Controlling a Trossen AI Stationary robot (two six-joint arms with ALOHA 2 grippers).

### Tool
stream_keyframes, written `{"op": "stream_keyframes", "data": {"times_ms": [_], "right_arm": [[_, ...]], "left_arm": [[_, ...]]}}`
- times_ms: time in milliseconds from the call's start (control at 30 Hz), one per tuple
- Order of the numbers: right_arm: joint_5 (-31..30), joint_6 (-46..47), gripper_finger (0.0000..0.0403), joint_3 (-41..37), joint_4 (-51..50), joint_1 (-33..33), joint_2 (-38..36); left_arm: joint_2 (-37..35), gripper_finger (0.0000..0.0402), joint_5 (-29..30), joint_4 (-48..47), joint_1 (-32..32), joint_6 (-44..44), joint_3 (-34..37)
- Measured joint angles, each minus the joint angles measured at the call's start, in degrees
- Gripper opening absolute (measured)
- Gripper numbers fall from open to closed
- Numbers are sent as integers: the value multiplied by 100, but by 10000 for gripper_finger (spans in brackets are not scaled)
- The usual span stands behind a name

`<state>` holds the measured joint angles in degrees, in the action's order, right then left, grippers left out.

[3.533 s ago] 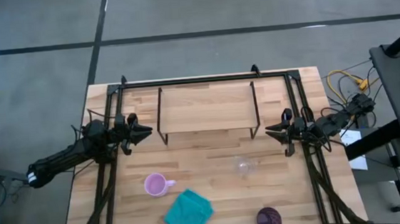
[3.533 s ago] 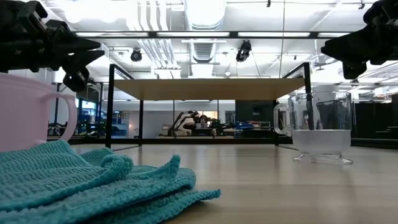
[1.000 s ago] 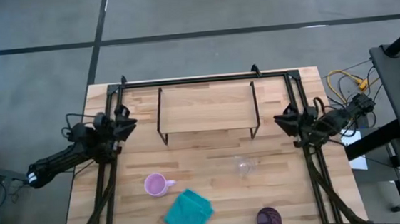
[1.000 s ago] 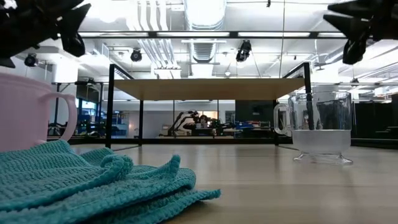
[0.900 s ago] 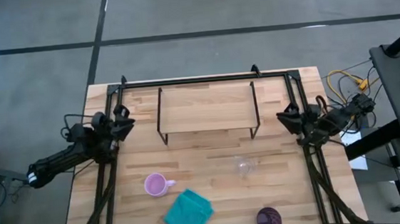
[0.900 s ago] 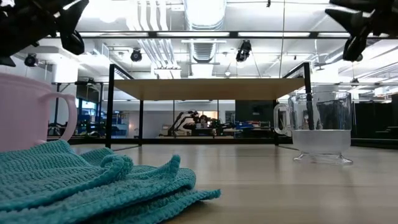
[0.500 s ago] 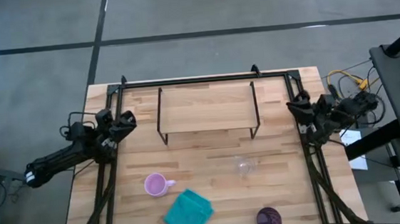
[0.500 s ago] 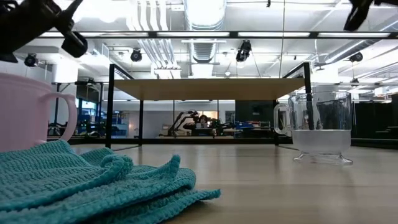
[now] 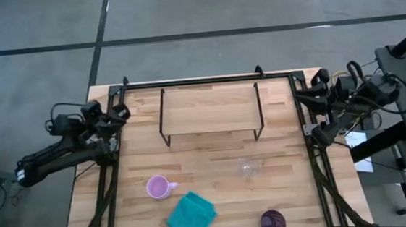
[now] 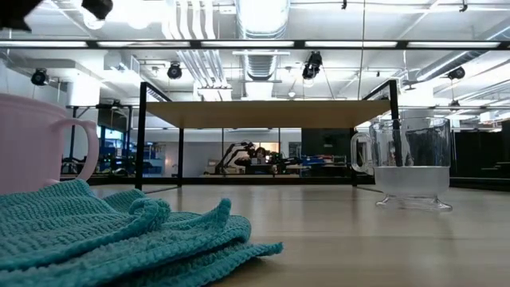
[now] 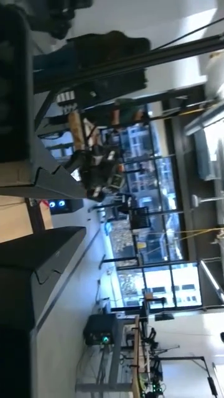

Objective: Stack small to large cups/mugs on shelf
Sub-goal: Put the purple cup on the shelf

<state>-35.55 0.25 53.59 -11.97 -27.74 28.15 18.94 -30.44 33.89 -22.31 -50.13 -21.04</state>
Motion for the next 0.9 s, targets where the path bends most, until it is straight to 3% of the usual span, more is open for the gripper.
{"op": "stream_keyframes", "data": {"times_ms": [133,300,400,900], "right_arm": [[-2,-33,77,706,-440,-1,548],[-3,-79,77,1407,-1041,-1,1100],[-4,-51,77,1675,-1238,1,1359],[-4,-38,77,1914,-1396,1,1975]], "left_arm": [[438,75,-2,1,0,46,-745],[780,75,-7,27,0,757,-1381],[799,75,-7,20,-1,1164,-1432],[647,75,113,20,-2,1168,-1294]]}}
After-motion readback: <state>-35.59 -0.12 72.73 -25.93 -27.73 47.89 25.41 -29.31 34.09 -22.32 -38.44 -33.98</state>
